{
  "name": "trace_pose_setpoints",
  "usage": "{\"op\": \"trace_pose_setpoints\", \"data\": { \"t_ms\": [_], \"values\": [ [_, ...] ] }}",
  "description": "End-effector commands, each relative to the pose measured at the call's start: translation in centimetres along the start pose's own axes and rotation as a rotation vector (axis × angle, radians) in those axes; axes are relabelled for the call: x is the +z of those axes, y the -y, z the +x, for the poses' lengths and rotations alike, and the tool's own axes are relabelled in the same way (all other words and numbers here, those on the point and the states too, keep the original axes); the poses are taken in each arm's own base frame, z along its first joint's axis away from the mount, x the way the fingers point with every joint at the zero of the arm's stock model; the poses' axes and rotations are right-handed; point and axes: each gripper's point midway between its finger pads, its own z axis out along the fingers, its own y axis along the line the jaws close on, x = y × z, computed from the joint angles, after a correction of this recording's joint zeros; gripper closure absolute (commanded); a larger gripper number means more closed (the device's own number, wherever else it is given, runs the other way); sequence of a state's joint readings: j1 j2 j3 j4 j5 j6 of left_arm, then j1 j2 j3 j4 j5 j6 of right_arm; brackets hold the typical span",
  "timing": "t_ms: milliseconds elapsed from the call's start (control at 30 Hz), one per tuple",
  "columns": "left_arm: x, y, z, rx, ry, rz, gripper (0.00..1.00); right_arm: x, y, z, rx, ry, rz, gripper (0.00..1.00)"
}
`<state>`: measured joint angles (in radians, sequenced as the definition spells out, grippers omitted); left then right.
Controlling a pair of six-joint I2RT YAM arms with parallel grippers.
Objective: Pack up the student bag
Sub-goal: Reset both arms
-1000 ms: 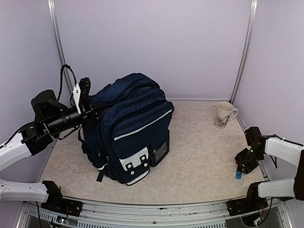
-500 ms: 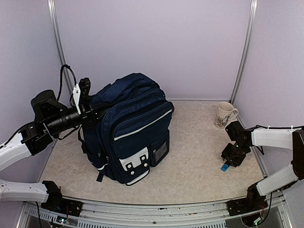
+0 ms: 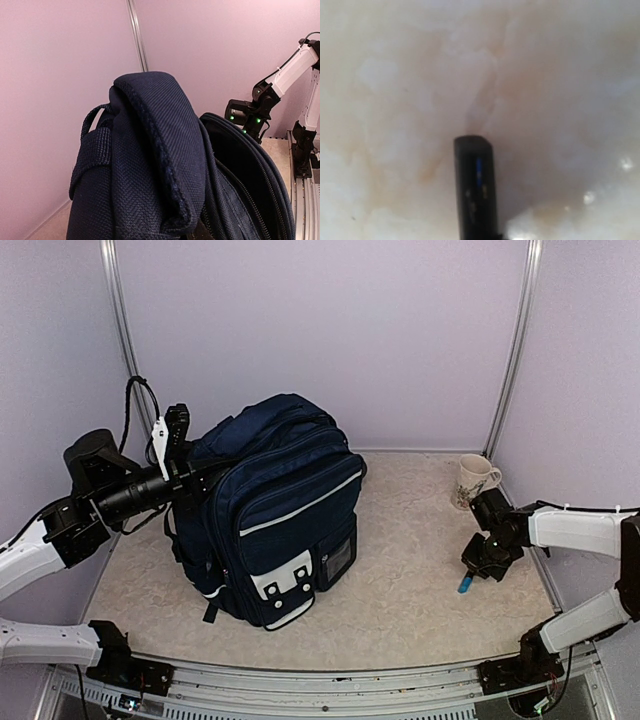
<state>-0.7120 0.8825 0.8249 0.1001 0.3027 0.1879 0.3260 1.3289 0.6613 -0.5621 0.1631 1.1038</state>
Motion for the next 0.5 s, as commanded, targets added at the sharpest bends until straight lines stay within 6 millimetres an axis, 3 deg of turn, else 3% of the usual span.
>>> {"op": "trace_pose_setpoints", "data": {
  "t_ms": [0, 100, 300, 467],
  "values": [
    [-0.8, -0.3, -2.1, 0.057, 0.073, -0.014, 0.75, -1.8, -0.3, -1.4, -0.091, 0.064, 0.007, 1.00],
    [-0.7, -0.3, -2.0, 0.055, 0.068, -0.015, 0.75, -2.7, -1.2, -2.0, -0.091, 0.082, -0.027, 0.96],
    [-0.7, -0.3, -1.8, 0.054, 0.065, -0.014, 0.75, -1.7, -0.5, -0.8, -0.129, 0.016, 0.022, 0.97],
    [-0.7, -0.3, -1.9, 0.056, 0.068, -0.014, 0.75, -1.0, -1.9, 0.1, -0.201, -0.050, -0.029, 0.50]
  ]
}}
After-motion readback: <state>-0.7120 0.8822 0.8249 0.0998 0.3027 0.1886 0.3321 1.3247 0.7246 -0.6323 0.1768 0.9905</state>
